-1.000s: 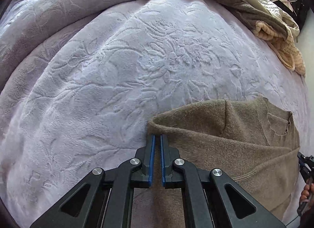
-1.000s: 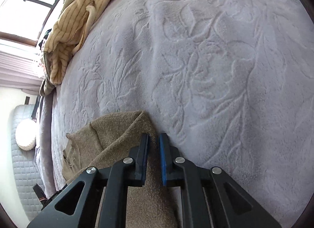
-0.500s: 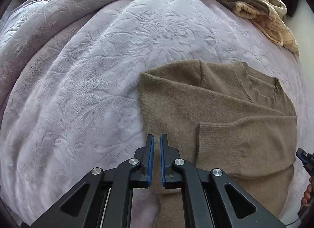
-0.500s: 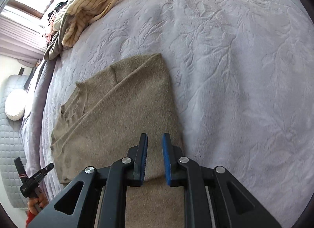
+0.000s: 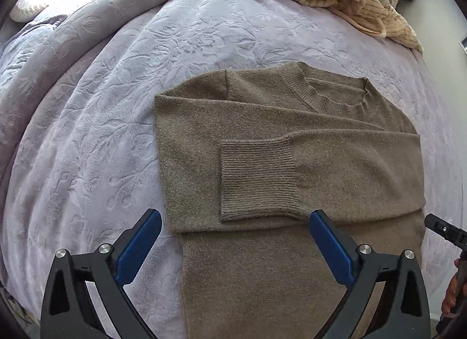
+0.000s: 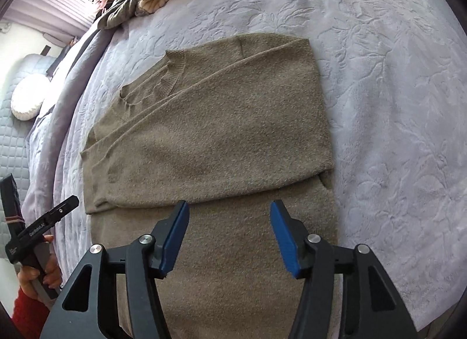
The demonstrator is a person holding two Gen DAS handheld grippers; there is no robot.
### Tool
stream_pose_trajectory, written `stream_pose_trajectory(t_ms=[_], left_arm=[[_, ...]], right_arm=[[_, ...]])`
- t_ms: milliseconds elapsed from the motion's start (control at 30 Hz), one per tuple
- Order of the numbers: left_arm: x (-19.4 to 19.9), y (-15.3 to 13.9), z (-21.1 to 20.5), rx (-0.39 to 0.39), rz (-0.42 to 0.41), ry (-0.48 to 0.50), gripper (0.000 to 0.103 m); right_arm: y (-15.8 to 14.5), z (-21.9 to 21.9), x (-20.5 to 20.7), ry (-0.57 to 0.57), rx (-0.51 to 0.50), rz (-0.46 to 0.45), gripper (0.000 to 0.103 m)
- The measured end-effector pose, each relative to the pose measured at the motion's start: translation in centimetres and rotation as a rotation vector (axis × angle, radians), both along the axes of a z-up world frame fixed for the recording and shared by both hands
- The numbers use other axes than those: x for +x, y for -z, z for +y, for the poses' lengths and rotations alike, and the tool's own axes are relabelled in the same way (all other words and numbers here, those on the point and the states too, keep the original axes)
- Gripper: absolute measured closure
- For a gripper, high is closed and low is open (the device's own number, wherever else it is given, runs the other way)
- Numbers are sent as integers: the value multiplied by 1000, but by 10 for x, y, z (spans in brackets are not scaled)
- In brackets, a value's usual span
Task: Fold small clothes
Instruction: 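Move both tools down to the sweater hem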
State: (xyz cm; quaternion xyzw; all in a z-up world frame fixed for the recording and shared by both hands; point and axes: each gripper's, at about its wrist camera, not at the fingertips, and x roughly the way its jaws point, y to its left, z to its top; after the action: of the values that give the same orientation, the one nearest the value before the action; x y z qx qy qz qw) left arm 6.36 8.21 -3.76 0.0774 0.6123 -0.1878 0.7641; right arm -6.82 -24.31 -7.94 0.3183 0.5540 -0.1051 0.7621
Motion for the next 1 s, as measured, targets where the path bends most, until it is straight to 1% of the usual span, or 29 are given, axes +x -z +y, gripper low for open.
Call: stream_pose_trajectory(t_ms=[200, 267, 333, 367, 433, 500, 700, 767, 867, 1000], left_arm=[[-8, -6, 0, 42, 11, -26, 2], [-12, -3, 2, 50, 47, -35, 2], [-20, 0, 4, 34, 92, -35, 2], [-24, 0, 5, 31, 100, -36, 2], [-36, -2, 7, 45, 93, -44, 2], [-46, -2, 8, 54, 102, -55, 2], [-82, -5, 10, 77, 108, -94, 2], [-94, -6, 12, 57, 128, -95, 2], [-113, -4, 19, 61, 147, -94, 2], [-141, 3, 42, 82, 179, -108, 2]], right_arm=[[-6, 13, -7, -33, 16, 12, 37], [-7, 15, -11, -43, 25, 17, 37], [-5, 17, -14, -53, 39, 25, 37], [-5, 17, -16, -61, 43, 30, 37], [-4, 18, -20, -76, 50, 37, 37], [-2, 17, -24, -86, 63, 44, 37], [13, 21, -35, -121, 130, 75, 37], [17, 26, -39, -142, 139, 85, 37], [20, 32, -47, -161, 147, 97, 37], [25, 39, -66, -155, 178, 101, 37]])
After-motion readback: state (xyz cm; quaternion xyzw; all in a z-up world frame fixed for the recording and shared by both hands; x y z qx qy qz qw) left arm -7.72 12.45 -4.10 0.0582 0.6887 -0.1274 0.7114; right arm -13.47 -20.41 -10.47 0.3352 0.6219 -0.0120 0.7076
